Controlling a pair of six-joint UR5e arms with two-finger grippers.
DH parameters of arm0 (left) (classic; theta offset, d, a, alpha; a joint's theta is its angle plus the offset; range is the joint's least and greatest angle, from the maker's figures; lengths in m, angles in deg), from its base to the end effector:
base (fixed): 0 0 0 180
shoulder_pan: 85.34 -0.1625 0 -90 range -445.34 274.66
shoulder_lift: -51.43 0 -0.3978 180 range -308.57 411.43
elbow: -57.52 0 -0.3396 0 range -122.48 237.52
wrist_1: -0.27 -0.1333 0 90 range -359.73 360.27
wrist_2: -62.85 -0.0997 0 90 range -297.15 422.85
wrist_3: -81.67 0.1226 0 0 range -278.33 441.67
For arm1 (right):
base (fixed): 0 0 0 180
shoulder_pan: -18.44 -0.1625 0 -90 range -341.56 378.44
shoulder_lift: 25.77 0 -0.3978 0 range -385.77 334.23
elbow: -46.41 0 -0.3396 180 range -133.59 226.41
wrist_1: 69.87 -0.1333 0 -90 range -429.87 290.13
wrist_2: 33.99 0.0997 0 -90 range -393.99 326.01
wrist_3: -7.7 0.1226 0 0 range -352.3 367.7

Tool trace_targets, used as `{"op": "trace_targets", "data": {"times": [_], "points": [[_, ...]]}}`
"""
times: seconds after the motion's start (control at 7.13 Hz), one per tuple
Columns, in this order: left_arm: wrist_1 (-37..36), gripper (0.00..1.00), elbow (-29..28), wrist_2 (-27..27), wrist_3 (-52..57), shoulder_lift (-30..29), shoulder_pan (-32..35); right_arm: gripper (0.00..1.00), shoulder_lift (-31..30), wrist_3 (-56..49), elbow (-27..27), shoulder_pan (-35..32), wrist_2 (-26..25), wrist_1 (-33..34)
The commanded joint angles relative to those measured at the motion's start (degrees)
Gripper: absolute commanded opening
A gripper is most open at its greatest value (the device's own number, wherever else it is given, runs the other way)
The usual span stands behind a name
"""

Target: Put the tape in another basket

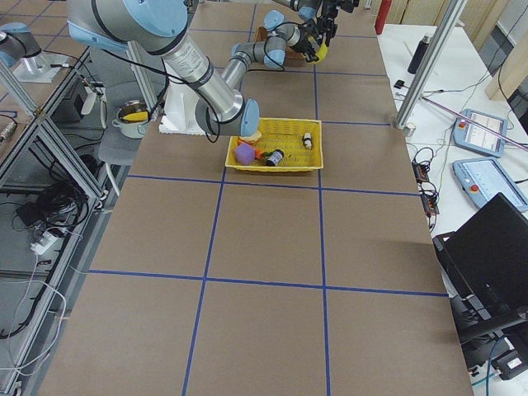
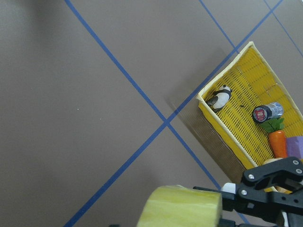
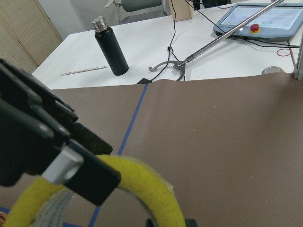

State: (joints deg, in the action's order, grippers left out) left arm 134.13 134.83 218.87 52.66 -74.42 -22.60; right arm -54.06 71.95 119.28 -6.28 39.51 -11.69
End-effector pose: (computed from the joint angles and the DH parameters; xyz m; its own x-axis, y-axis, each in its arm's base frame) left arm 0.2696 -0.5698 0.2790 0.0657 0.6484 -0.7584 -0.1680 0.7564 0.6321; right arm -0.5927 -0.4579 0.0434 0.4755 -0.2397 0.8464 -0.4942 0.7232 0.4824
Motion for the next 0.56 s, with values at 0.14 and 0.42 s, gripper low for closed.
{"op": "trace_targets", "data": {"times": [0.14, 0.42], "points": [[0.3, 0.00, -0.3, -0.1, 0.0, 0.1, 0.0, 1.00, -4.2, 0.0, 6.8, 1.2, 0.1, 0.0], [0.3, 0.00, -0.4, -0.1, 0.0, 0.2, 0.0, 1.00, -5.3, -0.2, 8.9, 1.3, 0.1, 0.0]]}}
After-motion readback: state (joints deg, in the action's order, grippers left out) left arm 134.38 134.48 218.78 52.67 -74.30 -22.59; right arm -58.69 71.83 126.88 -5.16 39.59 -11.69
